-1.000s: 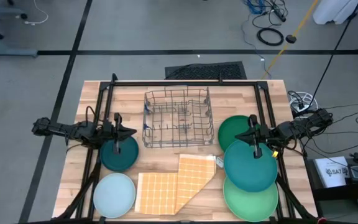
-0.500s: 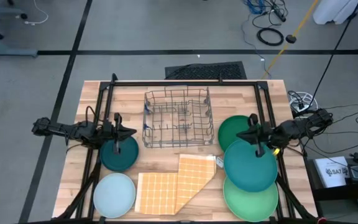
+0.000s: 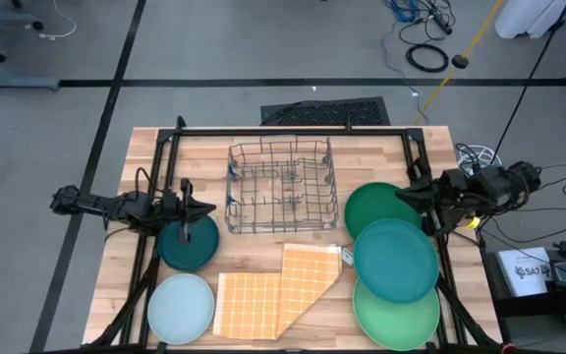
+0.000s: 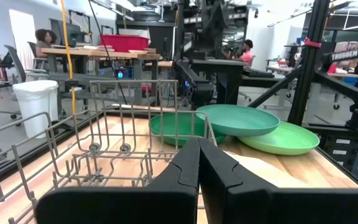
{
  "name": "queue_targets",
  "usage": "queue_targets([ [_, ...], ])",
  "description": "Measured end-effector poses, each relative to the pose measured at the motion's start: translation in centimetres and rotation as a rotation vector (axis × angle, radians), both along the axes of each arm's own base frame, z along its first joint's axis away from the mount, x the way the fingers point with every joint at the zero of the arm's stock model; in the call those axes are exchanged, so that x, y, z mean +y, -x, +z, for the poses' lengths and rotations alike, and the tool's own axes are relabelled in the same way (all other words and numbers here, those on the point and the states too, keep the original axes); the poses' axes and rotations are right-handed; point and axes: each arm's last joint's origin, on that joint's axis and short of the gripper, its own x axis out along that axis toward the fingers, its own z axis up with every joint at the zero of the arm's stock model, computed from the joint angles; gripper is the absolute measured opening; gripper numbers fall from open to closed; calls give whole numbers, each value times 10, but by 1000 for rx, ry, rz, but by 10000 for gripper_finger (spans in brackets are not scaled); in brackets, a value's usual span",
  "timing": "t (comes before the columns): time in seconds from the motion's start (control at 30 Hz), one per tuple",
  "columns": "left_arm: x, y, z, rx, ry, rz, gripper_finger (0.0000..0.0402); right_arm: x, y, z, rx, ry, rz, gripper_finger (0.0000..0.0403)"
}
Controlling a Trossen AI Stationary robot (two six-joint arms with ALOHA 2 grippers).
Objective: Sort dishes
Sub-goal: Put the blue plate on the dish rack
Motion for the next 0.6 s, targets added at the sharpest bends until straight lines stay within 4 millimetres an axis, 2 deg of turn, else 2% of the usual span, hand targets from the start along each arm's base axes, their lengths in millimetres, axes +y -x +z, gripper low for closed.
queue_targets([
  [0.17, 0, 0, 0, 0, -1, 0, 6, 5, -12, 27, 83, 62, -9, 0],
  [0.27, 0, 0, 0, 9, -146, 17, 6, 6, -15, 38, 74, 121, -25, 0],
  [0.33, 0, 0, 0, 16, -255, 33, 6, 7, -16, 43, 71, 73, -15, 0],
  [0.43, 0, 0, 0, 26, -380, 51, 6, 8, -18, 42, 97, 35, 0, 0],
  [0.6, 0, 0, 0, 30, -431, 55, 6, 17, -35, 18, 327, 68, 53, 0],
])
